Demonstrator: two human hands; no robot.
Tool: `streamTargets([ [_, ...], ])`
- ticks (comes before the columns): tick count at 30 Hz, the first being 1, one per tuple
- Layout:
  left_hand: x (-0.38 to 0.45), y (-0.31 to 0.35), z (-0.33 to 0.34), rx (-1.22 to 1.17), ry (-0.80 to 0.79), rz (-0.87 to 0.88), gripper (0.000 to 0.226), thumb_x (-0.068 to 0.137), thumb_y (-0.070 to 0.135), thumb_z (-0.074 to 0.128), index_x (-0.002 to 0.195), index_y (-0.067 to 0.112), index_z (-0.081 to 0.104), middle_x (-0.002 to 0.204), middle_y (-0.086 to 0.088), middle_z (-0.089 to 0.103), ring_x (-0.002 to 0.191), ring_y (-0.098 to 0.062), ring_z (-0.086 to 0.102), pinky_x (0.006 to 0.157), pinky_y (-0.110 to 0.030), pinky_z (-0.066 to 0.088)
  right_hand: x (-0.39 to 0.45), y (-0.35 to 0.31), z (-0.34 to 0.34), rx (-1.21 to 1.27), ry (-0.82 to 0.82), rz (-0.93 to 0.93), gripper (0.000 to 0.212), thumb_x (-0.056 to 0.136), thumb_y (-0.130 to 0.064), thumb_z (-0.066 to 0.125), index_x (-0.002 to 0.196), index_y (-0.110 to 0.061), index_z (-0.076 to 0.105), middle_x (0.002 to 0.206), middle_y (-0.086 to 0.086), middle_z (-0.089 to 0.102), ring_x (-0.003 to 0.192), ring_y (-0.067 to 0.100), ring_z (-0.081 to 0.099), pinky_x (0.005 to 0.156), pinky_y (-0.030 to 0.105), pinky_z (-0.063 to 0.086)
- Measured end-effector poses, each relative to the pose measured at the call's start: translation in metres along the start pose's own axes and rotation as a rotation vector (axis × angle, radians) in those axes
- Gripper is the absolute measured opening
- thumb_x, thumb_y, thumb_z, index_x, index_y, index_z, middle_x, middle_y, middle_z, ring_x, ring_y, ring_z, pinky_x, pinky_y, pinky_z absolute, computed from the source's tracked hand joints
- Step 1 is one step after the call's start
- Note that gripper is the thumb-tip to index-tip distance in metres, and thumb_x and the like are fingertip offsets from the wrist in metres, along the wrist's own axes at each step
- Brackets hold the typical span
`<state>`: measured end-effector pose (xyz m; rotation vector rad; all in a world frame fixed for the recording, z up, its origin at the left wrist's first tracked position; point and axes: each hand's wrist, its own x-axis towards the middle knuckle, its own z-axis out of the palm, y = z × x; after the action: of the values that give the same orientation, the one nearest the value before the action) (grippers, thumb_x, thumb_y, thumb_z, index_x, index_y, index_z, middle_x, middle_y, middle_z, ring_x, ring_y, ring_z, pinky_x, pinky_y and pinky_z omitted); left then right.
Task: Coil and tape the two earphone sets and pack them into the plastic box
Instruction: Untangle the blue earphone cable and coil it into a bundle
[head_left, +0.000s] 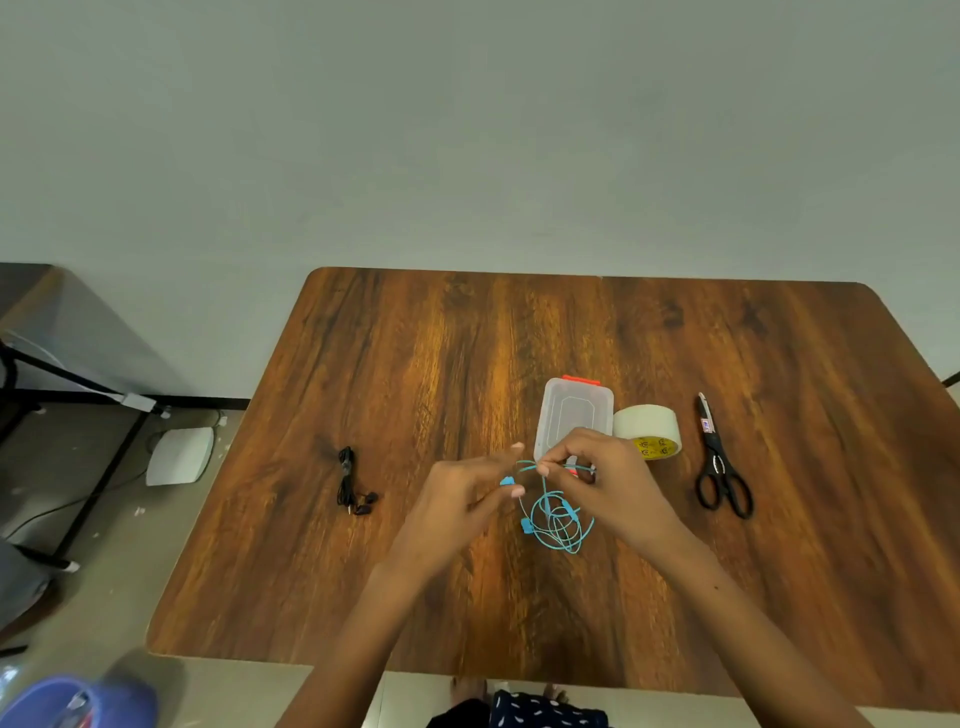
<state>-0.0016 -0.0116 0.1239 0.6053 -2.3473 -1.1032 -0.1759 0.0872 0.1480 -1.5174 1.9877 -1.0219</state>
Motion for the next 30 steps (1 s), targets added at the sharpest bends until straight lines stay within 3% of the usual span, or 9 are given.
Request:
streamTargets([
  [5, 0.005, 0.005, 0.007, 0.007, 0.126, 0.054, 0.025, 0.088, 0.010, 0.065, 0.112, 0.012, 0.070, 0.104, 0.016, 0.066, 0.093, 0.012, 0.063, 0.077, -0.008, 0.050, 0.001, -0.006, 0.010, 0.123, 0.027, 0.009, 0.017, 0.082, -0.020, 0.072, 0.079, -0.037, 0.069, 0.077, -0.022, 0.066, 0.080, -0.003, 0.062, 0.065, 0.006, 0.042],
  [9, 0.005, -0.006, -0.001, 0.053, 0.154, 0.040, 0.019, 0.087, 0.012, 0.067, 0.105, 0.013, 0.073, 0.099, 0.019, 0.067, 0.088, 0.014, 0.063, 0.074, -0.005, 0.048, -0.003, 0.002, 0.008, 0.170, 0.035, 0.089, 0.017, 0.080, -0.021, 0.074, 0.078, -0.037, 0.070, 0.077, -0.017, 0.069, 0.078, 0.001, 0.064, 0.064, 0.012, 0.047],
  [14, -0.003, -0.023, -0.013, 0.061, 0.214, -0.030, 0.023, 0.084, 0.005, 0.070, 0.104, 0.015, 0.074, 0.094, 0.018, 0.070, 0.073, 0.002, 0.069, 0.061, -0.010, 0.050, -0.012, 0.027, -0.011, 0.154, 0.068, 0.174, 0.002, 0.079, -0.016, 0.074, 0.081, -0.014, 0.075, 0.080, -0.004, 0.072, 0.074, 0.007, 0.064, 0.063, 0.025, 0.047],
  [17, -0.007, -0.025, -0.011, 0.075, 0.200, -0.045, 0.024, 0.084, 0.004, 0.069, 0.105, 0.016, 0.073, 0.091, 0.021, 0.069, 0.069, -0.004, 0.069, 0.059, -0.022, 0.055, -0.017, 0.032, -0.017, 0.173, 0.093, 0.196, 0.002, 0.079, -0.013, 0.074, 0.081, -0.014, 0.075, 0.079, -0.004, 0.072, 0.074, 0.007, 0.065, 0.065, 0.028, 0.050],
  [21, -0.009, -0.024, -0.007, 0.095, 0.138, -0.077, 0.029, 0.089, 0.004, 0.063, 0.115, 0.015, 0.068, 0.087, 0.019, 0.069, 0.063, 0.005, 0.062, 0.055, -0.007, 0.043, -0.017, 0.029, -0.013, 0.155, 0.109, 0.167, 0.002, 0.079, -0.011, 0.074, 0.080, -0.013, 0.074, 0.080, -0.001, 0.072, 0.076, 0.006, 0.063, 0.065, 0.020, 0.047],
  [25, -0.010, -0.024, -0.004, 0.120, 0.028, -0.120, 0.029, 0.095, 0.009, 0.053, 0.123, 0.012, 0.063, 0.085, 0.011, 0.067, 0.050, -0.002, 0.053, 0.048, -0.014, 0.035, -0.013, 0.025, -0.015, 0.105, 0.099, 0.152, 0.005, 0.081, -0.012, 0.073, 0.083, -0.007, 0.073, 0.084, 0.001, 0.071, 0.080, 0.010, 0.063, 0.066, 0.016, 0.046],
  [26, -0.010, -0.023, -0.003, 0.133, 0.008, -0.117, 0.031, 0.096, 0.012, 0.052, 0.126, 0.011, 0.061, 0.091, 0.010, 0.067, 0.054, -0.001, 0.056, 0.051, -0.015, 0.040, -0.012, 0.023, -0.015, 0.085, 0.091, 0.145, 0.005, 0.081, -0.013, 0.073, 0.083, -0.008, 0.073, 0.084, 0.000, 0.071, 0.081, 0.010, 0.064, 0.067, 0.018, 0.047],
  [29, -0.005, -0.012, -0.001, 0.085, 0.006, -0.055, 0.037, 0.096, 0.023, 0.055, 0.130, 0.009, 0.057, 0.125, 0.007, 0.061, 0.100, 0.004, 0.063, 0.085, -0.014, 0.051, -0.008, 0.012, -0.010, 0.044, 0.049, 0.104, 0.002, 0.081, -0.018, 0.073, 0.081, -0.016, 0.072, 0.083, -0.006, 0.070, 0.080, 0.007, 0.063, 0.067, 0.019, 0.048],
  [30, -0.002, -0.007, 0.002, 0.052, 0.002, -0.034, 0.037, 0.095, 0.025, 0.057, 0.128, 0.009, 0.059, 0.127, 0.006, 0.061, 0.107, 0.002, 0.062, 0.089, -0.018, 0.052, -0.007, 0.007, -0.006, 0.044, 0.035, 0.080, 0.001, 0.081, -0.019, 0.073, 0.081, -0.019, 0.072, 0.082, -0.008, 0.069, 0.079, 0.006, 0.063, 0.067, 0.019, 0.048],
])
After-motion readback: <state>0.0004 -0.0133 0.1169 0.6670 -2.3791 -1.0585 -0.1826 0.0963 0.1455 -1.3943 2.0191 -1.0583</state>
